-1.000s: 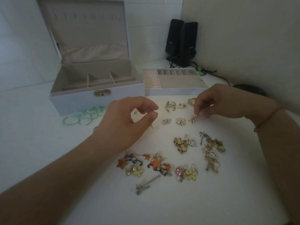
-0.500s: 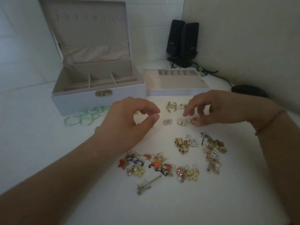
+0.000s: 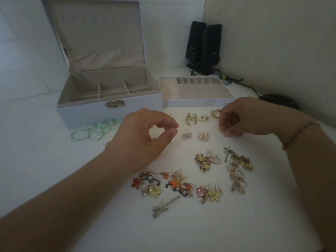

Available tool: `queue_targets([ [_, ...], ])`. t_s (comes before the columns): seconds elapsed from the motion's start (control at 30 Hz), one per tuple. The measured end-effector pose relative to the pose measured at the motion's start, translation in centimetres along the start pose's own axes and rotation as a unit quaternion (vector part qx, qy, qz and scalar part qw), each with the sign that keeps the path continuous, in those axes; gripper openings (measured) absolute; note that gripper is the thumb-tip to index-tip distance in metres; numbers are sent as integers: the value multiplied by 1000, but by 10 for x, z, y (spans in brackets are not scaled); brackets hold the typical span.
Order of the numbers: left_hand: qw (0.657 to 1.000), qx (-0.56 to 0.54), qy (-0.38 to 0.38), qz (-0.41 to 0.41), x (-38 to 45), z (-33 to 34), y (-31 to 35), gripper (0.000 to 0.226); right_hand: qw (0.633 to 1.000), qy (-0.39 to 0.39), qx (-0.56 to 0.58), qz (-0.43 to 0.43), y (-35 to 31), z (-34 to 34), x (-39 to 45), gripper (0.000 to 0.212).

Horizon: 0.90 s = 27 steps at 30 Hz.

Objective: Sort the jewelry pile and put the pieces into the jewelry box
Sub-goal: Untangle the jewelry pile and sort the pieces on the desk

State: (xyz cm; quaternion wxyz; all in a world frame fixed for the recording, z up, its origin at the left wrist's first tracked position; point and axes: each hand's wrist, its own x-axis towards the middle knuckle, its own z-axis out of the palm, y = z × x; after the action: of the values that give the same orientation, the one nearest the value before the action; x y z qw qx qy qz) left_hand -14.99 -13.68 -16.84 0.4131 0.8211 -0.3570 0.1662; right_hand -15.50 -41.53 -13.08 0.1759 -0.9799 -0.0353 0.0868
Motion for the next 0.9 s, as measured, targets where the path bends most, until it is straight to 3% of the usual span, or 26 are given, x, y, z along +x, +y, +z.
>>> queue_targets([
  [0.1,1000,2,1,4,0,0,-1,10,1000,-13,-25,8,0,-3,-3,18],
  [0.2,1000,-3,1,5,0,0,-1,10,998,23,-52,13,2,-5,-4,17],
  [0.37,1000,6,2,7,0,1,-2,10,996,65,61,0,3,-9,-7,21],
  [0.63,1000,3,-2,8,0,-1,-1,10,982,39,166,-80,9,-3,1,32],
  [0.9,1000,6,5,9,0,0,-3,11,987,-19,139,-81,13,-3,3,34],
])
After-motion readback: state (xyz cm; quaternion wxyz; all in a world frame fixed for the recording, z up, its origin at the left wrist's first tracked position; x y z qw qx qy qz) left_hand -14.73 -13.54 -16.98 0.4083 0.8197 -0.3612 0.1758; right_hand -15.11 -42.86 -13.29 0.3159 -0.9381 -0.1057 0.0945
